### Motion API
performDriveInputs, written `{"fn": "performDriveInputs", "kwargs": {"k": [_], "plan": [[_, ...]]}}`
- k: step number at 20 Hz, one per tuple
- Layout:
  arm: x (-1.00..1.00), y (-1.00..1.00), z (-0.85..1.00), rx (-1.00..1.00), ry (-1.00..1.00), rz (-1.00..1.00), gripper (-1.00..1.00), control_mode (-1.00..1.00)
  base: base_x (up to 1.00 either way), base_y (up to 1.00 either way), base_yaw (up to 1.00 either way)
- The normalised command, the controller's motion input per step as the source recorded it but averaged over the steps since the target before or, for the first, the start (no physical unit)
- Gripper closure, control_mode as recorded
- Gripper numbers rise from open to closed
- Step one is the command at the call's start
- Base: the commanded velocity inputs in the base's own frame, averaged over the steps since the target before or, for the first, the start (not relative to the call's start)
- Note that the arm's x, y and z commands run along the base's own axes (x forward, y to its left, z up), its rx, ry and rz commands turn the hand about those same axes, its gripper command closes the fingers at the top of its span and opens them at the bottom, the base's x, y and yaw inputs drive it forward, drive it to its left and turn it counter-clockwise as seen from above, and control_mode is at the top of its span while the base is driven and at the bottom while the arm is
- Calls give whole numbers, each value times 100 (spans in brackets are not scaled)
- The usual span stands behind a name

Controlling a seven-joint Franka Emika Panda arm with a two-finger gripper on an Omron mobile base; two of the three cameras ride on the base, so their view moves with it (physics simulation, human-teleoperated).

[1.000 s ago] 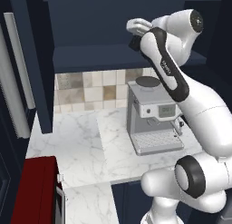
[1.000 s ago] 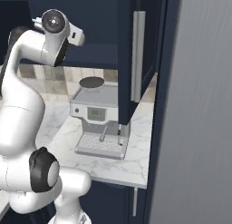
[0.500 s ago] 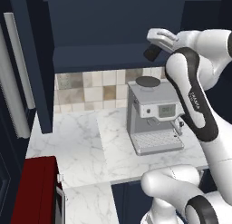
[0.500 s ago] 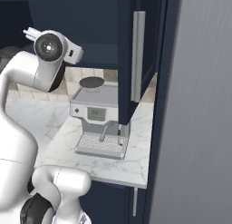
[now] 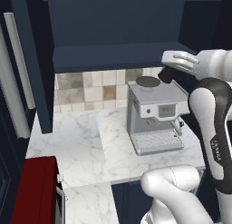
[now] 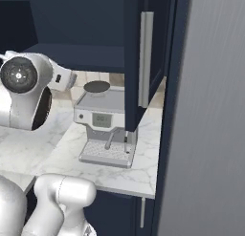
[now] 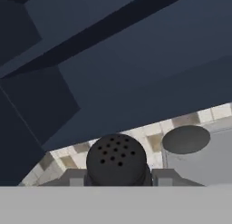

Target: Retrieve the shaker from the cabinet and place it next the steak on a plate on the dining table.

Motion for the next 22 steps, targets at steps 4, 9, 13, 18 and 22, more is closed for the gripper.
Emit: {"fn": "performDriveInputs", "kwargs": {"k": [4, 9, 13, 18, 22], "plan": [[-100, -13, -52, -25, -18, -13, 100, -100, 0, 0, 0], [-98, 0, -5, -9, -25, -6, 100, -100, 0, 0, 0], [-89, 0, 0, -9, 0, 0, 100, -100, 0, 0, 0], [-31, 7, -6, -15, 32, -3, 100, -100, 0, 0, 0], [0, 22, -23, -16, 36, -6, 100, -100, 0, 0, 0]]}}
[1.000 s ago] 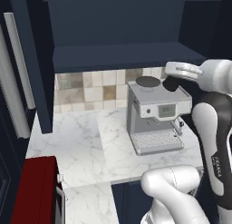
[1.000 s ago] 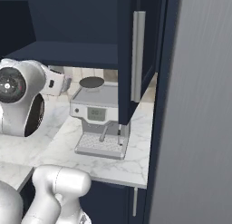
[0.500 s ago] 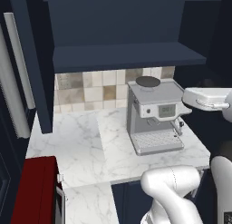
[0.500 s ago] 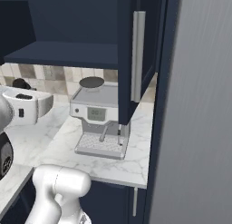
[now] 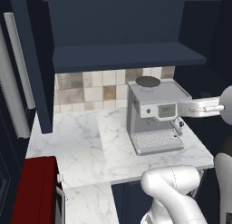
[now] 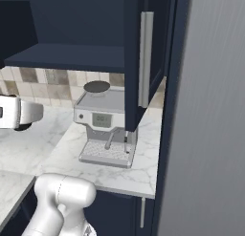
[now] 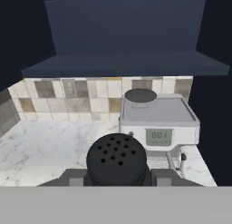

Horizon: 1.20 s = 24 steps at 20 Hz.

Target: Retrieve the shaker from the cabinet and place it next the steak on a plate on the dining table.

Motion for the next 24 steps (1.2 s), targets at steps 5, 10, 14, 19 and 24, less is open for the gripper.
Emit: {"fn": "performDriveInputs", "kwargs": {"k": [5, 10, 14, 19, 24], "plan": [[0, 13, -38, -13, 5, -7, 100, -100, 0, 0, 0], [-21, -1, -56, -14, 10, -5, 100, 100, -16, -4, 0], [0, 0, 0, 0, 0, 0, 100, 100, -100, -40, 0], [0, 0, 0, 0, 0, 0, 100, 100, -100, -73, 10], [0, 0, 0, 0, 0, 0, 100, 100, -100, -58, 3]]}}
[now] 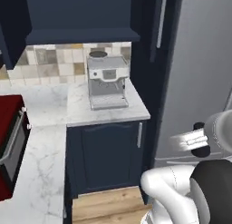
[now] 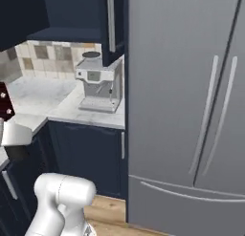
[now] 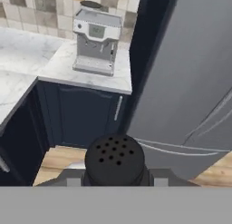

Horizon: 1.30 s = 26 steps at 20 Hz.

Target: Retrieve the shaker from the cabinet and place it next the steak on a plate on the dining table.

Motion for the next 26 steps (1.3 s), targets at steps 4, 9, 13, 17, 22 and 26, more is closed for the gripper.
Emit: {"fn": "performDriveInputs", "kwargs": {"k": [4, 9, 13, 17, 22, 26], "plan": [[0, 0, 0, 0, 0, 0, 100, 100, -38, -24, -78], [0, 0, 0, 0, 0, 0, 100, 100, 0, 0, -100], [0, 0, 0, 0, 0, 0, 100, 100, 0, 0, -100], [0, 0, 0, 0, 0, 0, 100, 100, 0, 0, -100], [0, 0, 0, 0, 0, 0, 100, 100, 0, 0, -100], [0, 0, 0, 0, 0, 0, 100, 100, 0, 0, -100]]}}
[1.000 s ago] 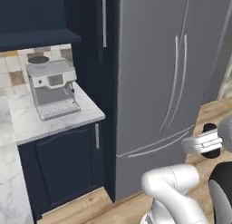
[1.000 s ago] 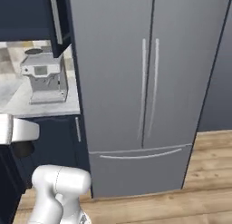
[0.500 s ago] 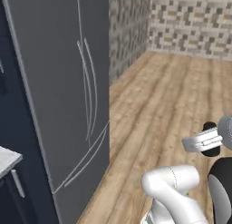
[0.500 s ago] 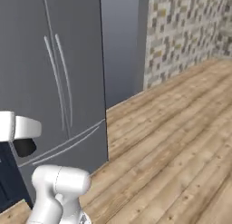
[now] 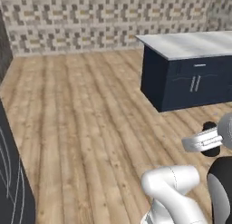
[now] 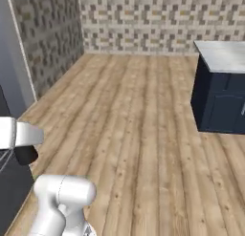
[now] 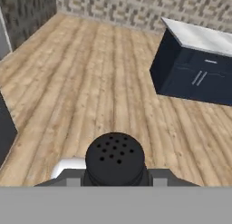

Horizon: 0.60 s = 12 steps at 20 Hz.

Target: Retrieve the shaker from the cabinet and place it next the steak on a plate on the dining table.

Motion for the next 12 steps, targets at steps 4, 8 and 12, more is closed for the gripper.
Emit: {"fn": "performDriveInputs", "kwargs": {"k": [4, 8, 12], "plan": [[0, 0, 0, 0, 0, 0, 100, 100, 0, -10, -91], [0, 0, 0, 0, 0, 0, 100, 100, 4, -26, -84], [0, 0, 0, 0, 0, 0, 100, 100, 100, 58, -32]]}}
